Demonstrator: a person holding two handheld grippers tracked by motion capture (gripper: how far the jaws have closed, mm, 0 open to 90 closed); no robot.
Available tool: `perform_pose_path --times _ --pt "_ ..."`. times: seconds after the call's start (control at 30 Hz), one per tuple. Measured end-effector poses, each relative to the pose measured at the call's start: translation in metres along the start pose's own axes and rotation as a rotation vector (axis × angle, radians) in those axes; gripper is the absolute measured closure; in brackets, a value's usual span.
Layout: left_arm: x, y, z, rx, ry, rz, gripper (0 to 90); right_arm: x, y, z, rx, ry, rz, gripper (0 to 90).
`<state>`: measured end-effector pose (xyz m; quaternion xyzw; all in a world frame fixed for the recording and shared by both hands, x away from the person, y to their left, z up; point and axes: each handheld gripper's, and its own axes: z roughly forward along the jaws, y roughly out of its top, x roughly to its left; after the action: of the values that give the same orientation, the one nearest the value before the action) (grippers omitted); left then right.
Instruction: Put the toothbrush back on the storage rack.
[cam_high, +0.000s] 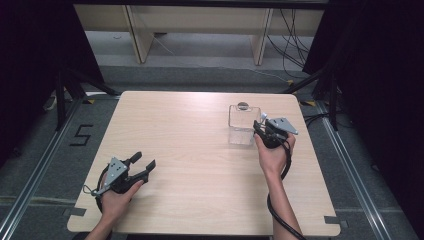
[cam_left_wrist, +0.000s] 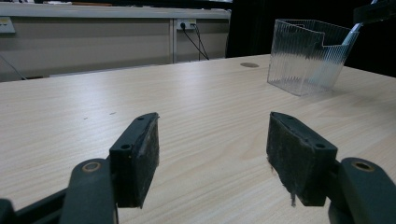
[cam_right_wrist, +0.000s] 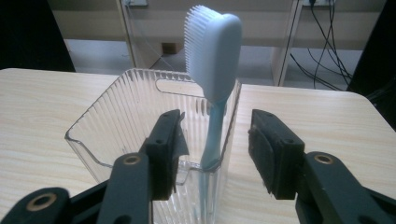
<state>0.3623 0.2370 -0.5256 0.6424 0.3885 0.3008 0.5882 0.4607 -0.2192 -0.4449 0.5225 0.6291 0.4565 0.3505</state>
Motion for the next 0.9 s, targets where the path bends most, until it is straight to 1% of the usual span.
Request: perform_pose_path --times 0.03,0.07,0.1,0.13,0.17,0.2,0.27,0.3,0.33,0.37,0.4,0.43,0.47,0.5,0.53,0.6,0.63,0.67,0.7,0.73,0.77,0.8,0.83,0.87,0.9 --pt "0.0 0.0 0.0 0.0 0.0 0.0 34.1 0.002 0.0 -0.001 0.0 -0.004 0.023 52.4" --pt "0.0 0.0 0.0 0.0 0.0 0.0 34.1 0.001 0.0 -0.002 0.006 0.003 0.022 51.5" --pt "0.0 0.0 0.0 0.001 0.0 0.001 34.1 0.004 0.0 -0.003 0.013 0.004 0.046 50.8" --pt "0.0 0.0 0.0 0.001 0.0 0.0 34.1 0.002 0.0 -0.004 0.012 -0.005 0.02 50.1" --pt "0.0 0.0 0.0 0.0 0.0 0.0 34.1 0.001 0.0 -0.004 0.008 0.005 0.0 49.4" --pt "0.0 0.0 0.0 0.0 0.0 0.0 34.1 0.001 0.0 -0.005 0.009 -0.003 -0.004 48.7" --pt "0.0 0.0 0.0 -0.004 0.008 -0.002 34.1 0.001 -0.001 -0.006 0.021 0.012 0.012 47.5" --pt "0.0 0.0 0.0 -0.002 0.005 -0.002 34.1 0.0 -0.002 -0.007 0.029 0.019 0.007 47.3" --pt "0.0 0.0 0.0 0.0 0.001 -0.001 34.1 0.0 -0.003 -0.008 0.029 0.01 0.014 47.0" --pt "0.0 0.0 0.0 -0.001 0.0 -0.001 34.1 -0.001 -0.003 -0.009 0.036 0.008 -0.004 46.7" --pt "0.0 0.0 0.0 -0.001 0.0 -0.001 34.1 0.001 -0.004 -0.011 0.045 0.009 0.036 46.5" --pt "0.0 0.0 0.0 0.0 0.001 -0.002 34.1 -0.001 -0.004 -0.012 0.04 0.011 0.01 46.3" --pt "0.0 0.0 0.0 -0.002 0.006 -0.001 34.1 -0.002 -0.005 -0.013 0.037 0.015 0.003 46.2" --pt "0.0 0.0 0.0 0.001 0.001 0.001 34.1 -0.003 -0.005 -0.014 0.044 0.01 -0.013 45.9" --pt "0.0 0.0 0.0 0.0 0.0 0.002 34.1 -0.003 -0.006 -0.016 0.05 0.028 0.007 45.6" --pt "0.0 0.0 0.0 -0.001 0.001 -0.001 34.1 -0.003 -0.008 -0.019 0.057 0.02 -0.002 45.3" --pt "0.0 0.0 0.0 0.0 0.001 -0.002 34.1 -0.004 -0.008 -0.02 0.059 0.021 -0.002 45.1" --pt "0.0 0.0 0.0 0.0 0.004 -0.003 34.1 -0.005 -0.01 -0.021 0.052 0.029 -0.014 44.7" --pt "0.0 0.0 0.0 0.0 0.001 -0.003 34.1 -0.005 -0.011 -0.024 0.063 0.026 -0.005 44.5" --pt "0.0 0.0 0.0 -0.003 0.007 -0.003 34.1 -0.005 -0.013 -0.025 0.061 0.03 0.006 44.4" --pt "0.0 0.0 0.0 -0.001 0.005 -0.002 34.1 -0.006 -0.014 -0.027 0.066 0.034 0.0 44.3" --pt "0.0 0.0 0.0 0.001 0.002 -0.001 34.1 -0.006 -0.017 -0.03 0.076 0.026 -0.008 44.2" --pt "0.0 0.0 0.0 0.001 0.001 -0.001 34.1 -0.004 -0.019 -0.033 0.076 0.029 0.024 44.1" --pt "0.0 0.0 0.0 0.001 0.001 -0.001 34.1 -0.007 -0.021 -0.036 0.079 0.021 -0.015 44.1" --pt "0.0 0.0 0.0 0.002 0.001 0.0 34.1 -0.006 -0.023 -0.037 0.077 0.017 0.006 44.1"
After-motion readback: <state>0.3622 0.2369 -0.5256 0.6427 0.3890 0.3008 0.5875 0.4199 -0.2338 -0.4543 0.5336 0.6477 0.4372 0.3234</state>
